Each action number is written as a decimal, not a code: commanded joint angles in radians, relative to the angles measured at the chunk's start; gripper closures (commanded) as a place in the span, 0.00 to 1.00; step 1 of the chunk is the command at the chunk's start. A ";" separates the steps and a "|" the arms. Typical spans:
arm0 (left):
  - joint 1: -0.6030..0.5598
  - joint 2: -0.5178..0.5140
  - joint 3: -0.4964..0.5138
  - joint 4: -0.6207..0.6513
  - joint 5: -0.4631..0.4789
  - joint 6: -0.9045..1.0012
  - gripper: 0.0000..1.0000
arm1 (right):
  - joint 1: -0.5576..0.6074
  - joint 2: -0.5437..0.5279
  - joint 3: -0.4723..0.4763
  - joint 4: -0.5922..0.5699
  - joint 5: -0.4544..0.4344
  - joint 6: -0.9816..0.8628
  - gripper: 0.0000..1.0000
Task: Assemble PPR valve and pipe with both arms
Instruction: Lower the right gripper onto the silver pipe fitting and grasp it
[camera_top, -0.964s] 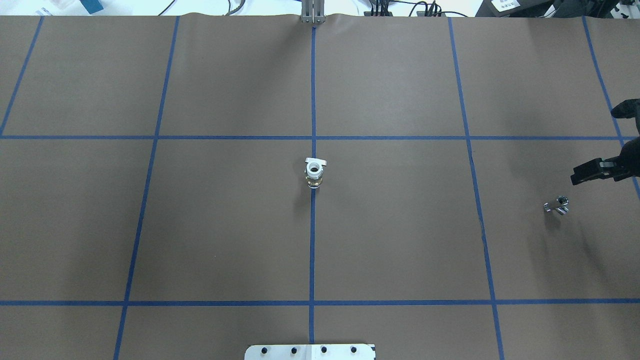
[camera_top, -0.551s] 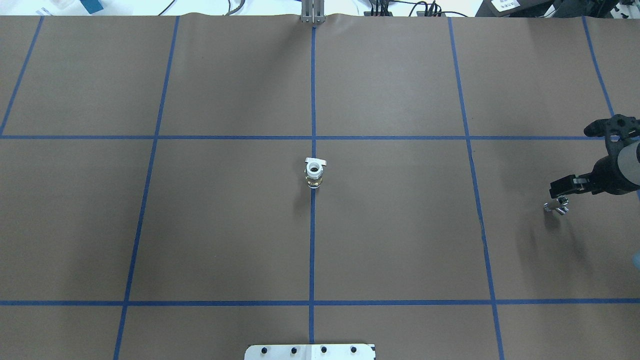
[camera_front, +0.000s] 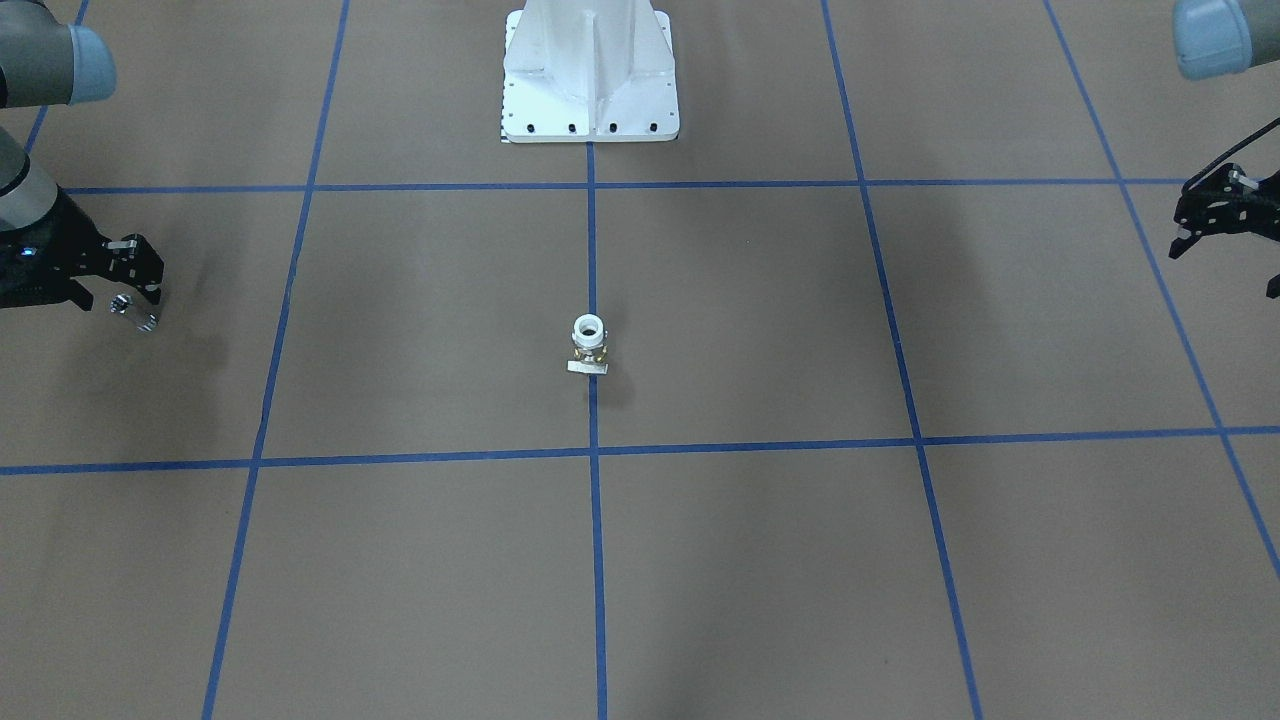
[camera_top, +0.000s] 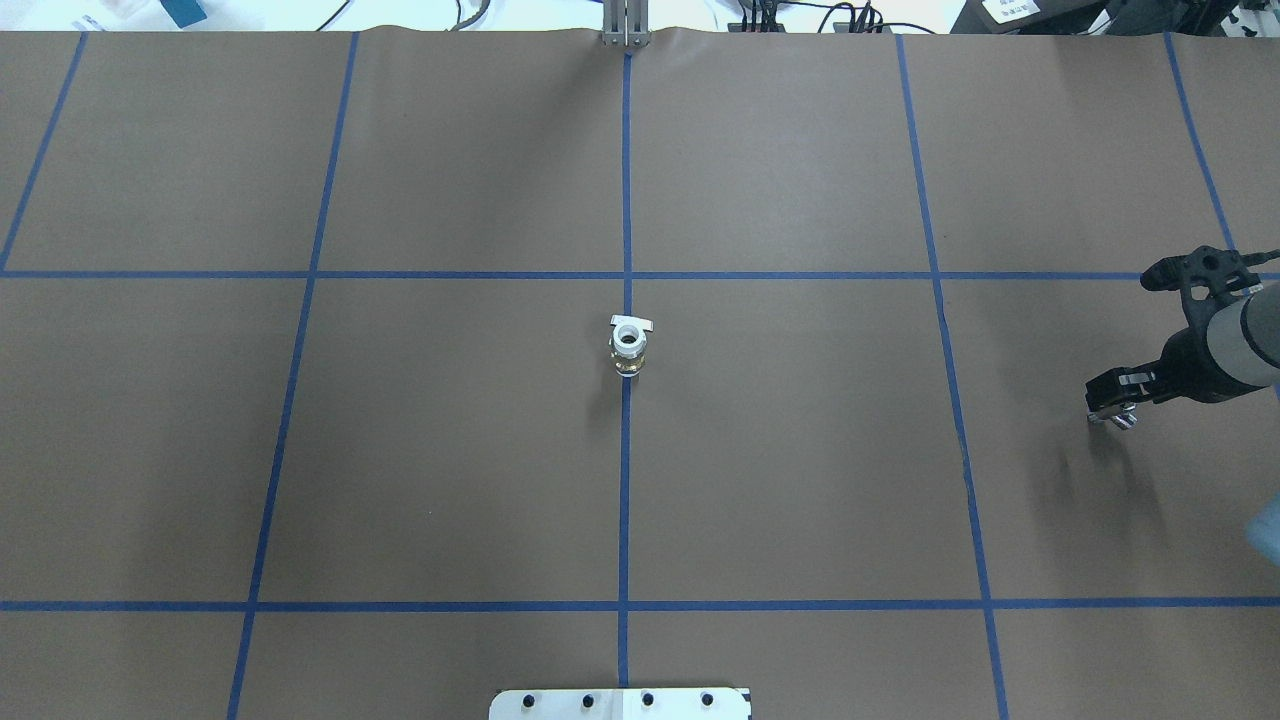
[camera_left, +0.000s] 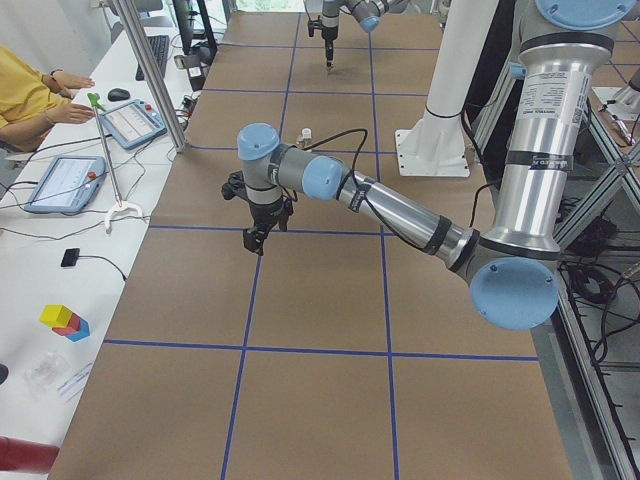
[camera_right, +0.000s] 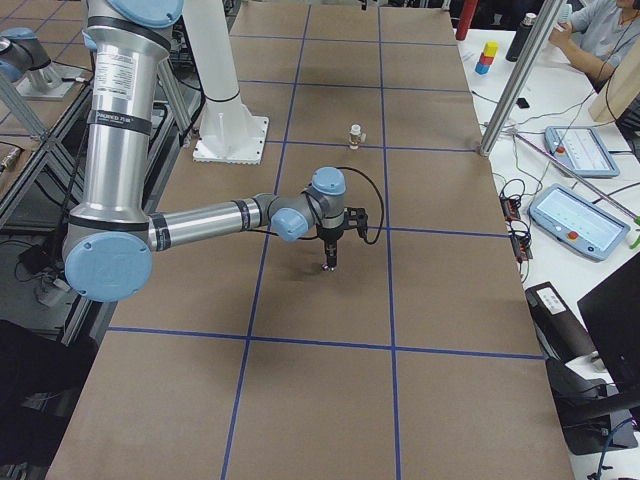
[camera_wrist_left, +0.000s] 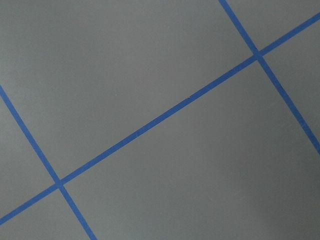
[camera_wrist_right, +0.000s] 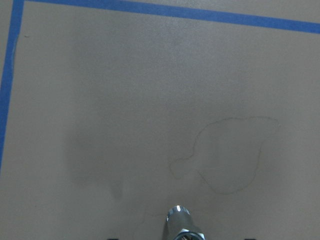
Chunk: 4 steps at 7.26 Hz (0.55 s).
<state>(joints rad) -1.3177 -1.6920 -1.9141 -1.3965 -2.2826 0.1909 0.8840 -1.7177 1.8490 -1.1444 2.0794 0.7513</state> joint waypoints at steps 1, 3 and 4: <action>0.000 0.000 0.000 0.001 0.000 -0.001 0.01 | -0.003 0.001 -0.005 0.000 -0.001 -0.003 0.30; 0.000 0.000 0.000 0.001 0.000 -0.001 0.01 | -0.005 0.004 -0.014 0.000 -0.002 -0.003 0.35; 0.000 0.000 0.000 0.001 0.000 -0.001 0.01 | -0.005 0.009 -0.016 -0.001 -0.002 -0.003 0.41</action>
<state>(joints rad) -1.3177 -1.6920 -1.9143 -1.3959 -2.2826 0.1902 0.8794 -1.7132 1.8367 -1.1447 2.0772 0.7487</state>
